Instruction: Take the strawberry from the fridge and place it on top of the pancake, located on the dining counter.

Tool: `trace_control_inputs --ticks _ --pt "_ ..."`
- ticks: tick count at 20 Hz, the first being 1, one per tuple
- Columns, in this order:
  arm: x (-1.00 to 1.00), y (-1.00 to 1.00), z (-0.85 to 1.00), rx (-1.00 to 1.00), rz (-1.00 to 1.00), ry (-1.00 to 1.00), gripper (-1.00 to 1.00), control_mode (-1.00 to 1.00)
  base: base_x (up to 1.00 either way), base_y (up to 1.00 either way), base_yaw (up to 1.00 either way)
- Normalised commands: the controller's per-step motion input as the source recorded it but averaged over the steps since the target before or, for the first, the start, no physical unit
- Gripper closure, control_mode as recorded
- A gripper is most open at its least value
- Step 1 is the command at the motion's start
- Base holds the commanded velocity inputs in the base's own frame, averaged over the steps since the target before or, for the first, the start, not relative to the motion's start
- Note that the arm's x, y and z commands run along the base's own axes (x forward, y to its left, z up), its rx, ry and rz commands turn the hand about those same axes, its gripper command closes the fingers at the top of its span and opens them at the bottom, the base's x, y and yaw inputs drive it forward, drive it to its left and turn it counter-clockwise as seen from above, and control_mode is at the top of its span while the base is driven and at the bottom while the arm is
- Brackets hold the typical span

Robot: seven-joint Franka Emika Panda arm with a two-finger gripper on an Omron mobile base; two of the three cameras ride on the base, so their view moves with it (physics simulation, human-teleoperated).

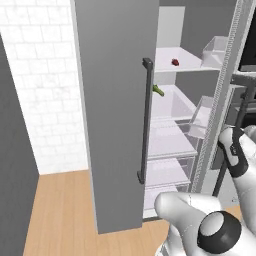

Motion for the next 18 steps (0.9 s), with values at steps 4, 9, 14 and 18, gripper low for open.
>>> trace_control_inputs --ticks 4,9,14,18 --pt "-0.28 -1.00 0.00 0.00 -0.16 0.06 1.00 -1.00 0.00 0.00 0.00" --pt "-0.22 -1.00 0.00 0.00 -0.15 0.04 1.00 -1.00 0.00 0.00 0.00" --pt "-0.63 -1.00 0.04 0.05 -0.06 -0.13 1.00 -1.00 0.00 0.00 0.00" --pt "-1.00 -0.66 0.44 0.09 0.00 -0.40 1.00 -1.00 0.00 0.00 0.00"
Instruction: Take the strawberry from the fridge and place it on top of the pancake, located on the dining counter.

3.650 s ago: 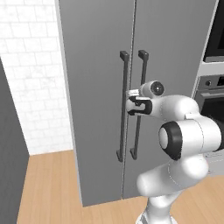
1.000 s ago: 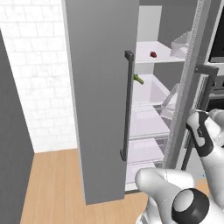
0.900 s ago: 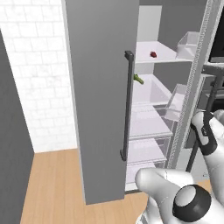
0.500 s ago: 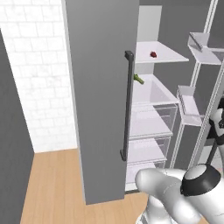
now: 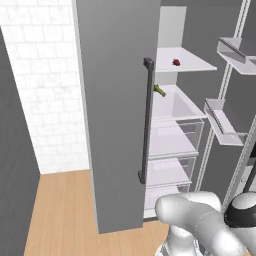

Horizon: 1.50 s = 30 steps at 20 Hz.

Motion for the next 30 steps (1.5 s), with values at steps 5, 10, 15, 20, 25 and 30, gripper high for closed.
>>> trace_control_inputs --ticks 5,10,15,20,25,30 --pt "-1.00 -0.63 0.83 0.15 0.00 -0.38 1.00 -1.00 0.00 0.00 0.00" --pt "-1.00 -0.36 0.70 0.16 -0.02 -0.21 1.00 -1.00 0.00 0.00 0.00" --pt "-1.00 1.00 0.22 0.00 -0.04 -0.32 1.00 -1.00 0.00 0.00 0.00" --pt "-0.73 1.00 0.07 -0.01 -0.07 -0.25 1.00 -1.00 0.00 0.00 0.00" --pt "-0.16 1.00 0.41 -0.28 0.00 -0.08 1.00 -1.00 0.00 0.00 0.00" --pt "0.00 1.00 0.53 -0.31 0.00 0.00 1.00 -1.00 0.00 0.00 0.00"
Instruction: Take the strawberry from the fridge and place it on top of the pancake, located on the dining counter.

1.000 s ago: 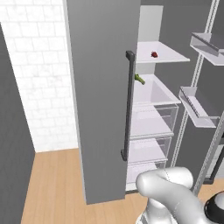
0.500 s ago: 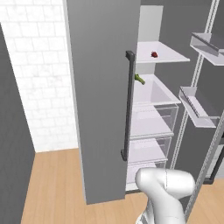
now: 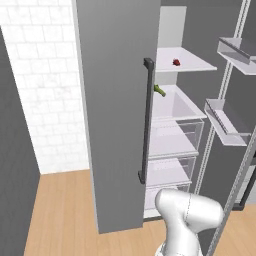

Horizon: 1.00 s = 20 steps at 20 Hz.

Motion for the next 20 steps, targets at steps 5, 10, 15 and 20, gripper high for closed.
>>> trace_control_inputs --ticks 5,10,15,20 --pt "0.13 1.00 0.29 -0.30 -0.07 0.01 1.00 -1.00 0.00 0.00 0.00" --pt "0.30 1.00 0.02 -0.09 -0.32 0.09 1.00 -1.00 0.00 0.00 0.00" --pt "0.93 1.00 0.00 -0.03 -0.42 0.06 1.00 -1.00 0.00 0.00 0.00" --pt "1.00 0.89 -0.16 -0.06 -0.41 0.00 1.00 -1.00 0.00 0.00 0.00"
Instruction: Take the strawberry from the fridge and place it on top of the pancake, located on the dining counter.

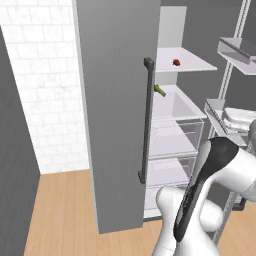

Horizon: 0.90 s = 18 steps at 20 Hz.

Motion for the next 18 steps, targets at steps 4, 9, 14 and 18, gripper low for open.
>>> trace_control_inputs --ticks 4,9,14,18 --pt "1.00 0.24 -0.40 -0.06 -0.30 -0.05 1.00 -1.00 0.00 0.00 0.00" --pt "1.00 0.02 -0.49 0.00 -0.23 -0.07 1.00 -1.00 0.00 0.00 0.00" --pt "0.92 -0.25 -0.49 0.00 -0.01 -0.12 1.00 -1.00 0.00 0.00 0.00" --pt "0.67 -0.63 -0.01 0.00 -0.11 0.00 1.00 -1.00 0.00 0.00 0.00"
